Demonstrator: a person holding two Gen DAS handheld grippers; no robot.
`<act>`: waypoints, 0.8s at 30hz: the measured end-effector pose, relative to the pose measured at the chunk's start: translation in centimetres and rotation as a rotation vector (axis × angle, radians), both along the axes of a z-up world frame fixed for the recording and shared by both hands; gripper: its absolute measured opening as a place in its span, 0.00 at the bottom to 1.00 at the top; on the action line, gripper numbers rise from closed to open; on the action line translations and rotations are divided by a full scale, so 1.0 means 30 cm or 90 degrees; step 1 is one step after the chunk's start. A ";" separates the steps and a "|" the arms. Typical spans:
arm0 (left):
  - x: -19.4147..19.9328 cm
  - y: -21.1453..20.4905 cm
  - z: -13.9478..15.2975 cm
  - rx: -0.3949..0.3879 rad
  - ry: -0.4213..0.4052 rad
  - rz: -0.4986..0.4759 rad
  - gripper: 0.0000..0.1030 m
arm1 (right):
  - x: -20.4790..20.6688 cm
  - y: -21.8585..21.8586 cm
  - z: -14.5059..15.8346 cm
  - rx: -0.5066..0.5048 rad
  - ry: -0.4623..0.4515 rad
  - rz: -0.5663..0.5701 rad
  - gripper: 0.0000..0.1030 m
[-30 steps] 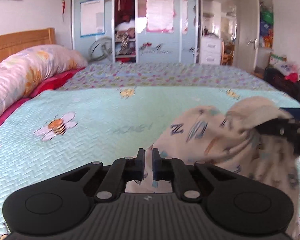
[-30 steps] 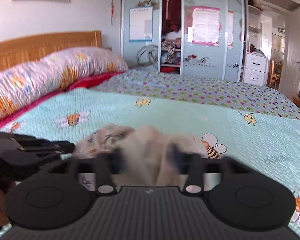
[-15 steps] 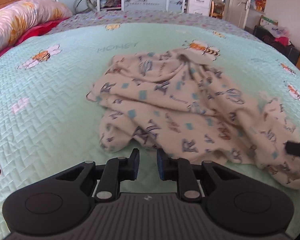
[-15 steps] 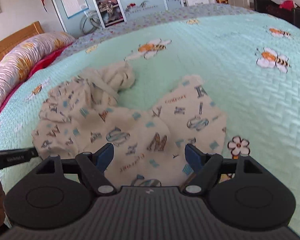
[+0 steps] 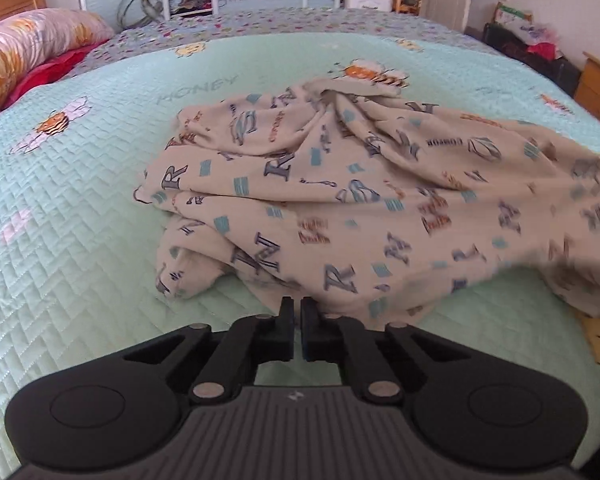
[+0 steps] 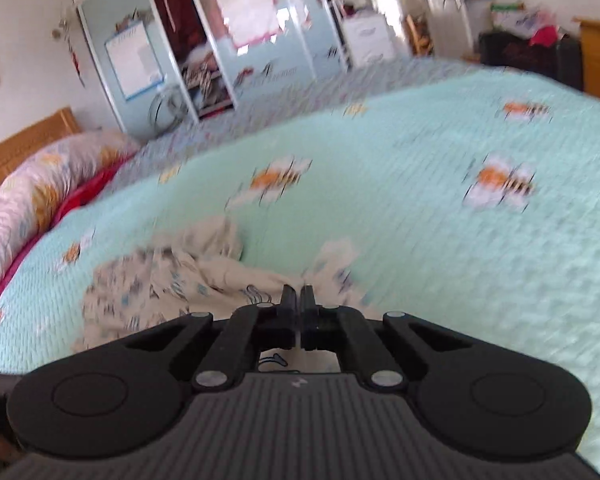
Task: Fold clothes
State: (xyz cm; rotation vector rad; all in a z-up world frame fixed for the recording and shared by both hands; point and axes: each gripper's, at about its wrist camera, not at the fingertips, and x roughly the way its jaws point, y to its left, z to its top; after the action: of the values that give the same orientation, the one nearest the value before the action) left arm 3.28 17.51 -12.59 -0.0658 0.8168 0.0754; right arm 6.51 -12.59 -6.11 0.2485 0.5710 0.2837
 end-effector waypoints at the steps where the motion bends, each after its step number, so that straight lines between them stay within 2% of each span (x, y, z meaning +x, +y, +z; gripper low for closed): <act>1: -0.022 -0.005 0.008 -0.008 -0.005 -0.004 0.01 | -0.016 -0.022 0.029 0.002 -0.018 -0.004 0.00; 4: -0.080 -0.016 0.024 -0.026 -0.014 -0.010 0.01 | -0.067 -0.050 0.081 0.007 -0.050 0.008 0.00; 6: -0.099 -0.016 0.031 -0.030 -0.014 -0.008 0.02 | -0.082 -0.029 0.058 0.005 -0.031 0.040 0.08; 7: -0.108 -0.015 0.038 -0.034 -0.018 -0.010 0.02 | -0.085 -0.014 0.037 0.002 -0.016 0.052 0.17; 8: -0.114 -0.016 0.050 -0.034 -0.024 -0.014 0.03 | -0.083 0.006 0.006 -0.006 0.000 0.053 0.43; 9: -0.115 -0.019 0.063 -0.031 -0.030 -0.017 0.03 | -0.081 0.026 -0.025 -0.013 0.017 0.054 0.64; 10: -0.111 -0.022 0.074 -0.024 -0.033 -0.018 0.06 | -0.078 0.044 -0.056 -0.018 0.032 0.057 0.69; 11: -0.104 -0.025 0.085 -0.016 -0.034 -0.017 0.15 | -0.070 0.061 -0.087 -0.018 0.046 0.064 0.69; 12: -0.093 -0.028 0.095 -0.008 -0.037 -0.018 0.29 | -0.056 0.085 -0.117 -0.026 0.062 0.076 0.69; 14: -0.067 -0.041 0.105 0.013 -0.045 -0.019 0.45 | -0.044 0.141 -0.166 -0.057 0.087 0.087 0.69; 16: -0.032 -0.063 0.106 0.028 -0.047 -0.029 0.46 | -0.030 0.182 -0.202 -0.090 0.106 0.076 0.69; 20: 0.056 -0.121 0.056 0.060 -0.027 -0.064 0.55 | -0.016 0.184 -0.240 -0.073 0.126 0.068 0.69; 22: 0.105 -0.156 -0.012 0.107 0.019 -0.086 0.57 | -0.010 0.176 -0.248 -0.065 0.129 0.077 0.49; 23: 0.123 -0.170 -0.051 0.131 0.039 -0.096 0.59 | -0.006 0.171 -0.253 -0.064 0.131 0.082 0.21; 24: 0.119 -0.178 -0.078 0.146 0.028 -0.098 0.60 | -0.002 0.167 -0.258 -0.063 0.134 0.087 0.10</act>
State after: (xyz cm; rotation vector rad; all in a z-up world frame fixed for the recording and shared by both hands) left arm 6.84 12.16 -14.92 0.2160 0.8502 0.0247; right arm 6.44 -7.57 -13.86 0.1444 0.8095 0.3637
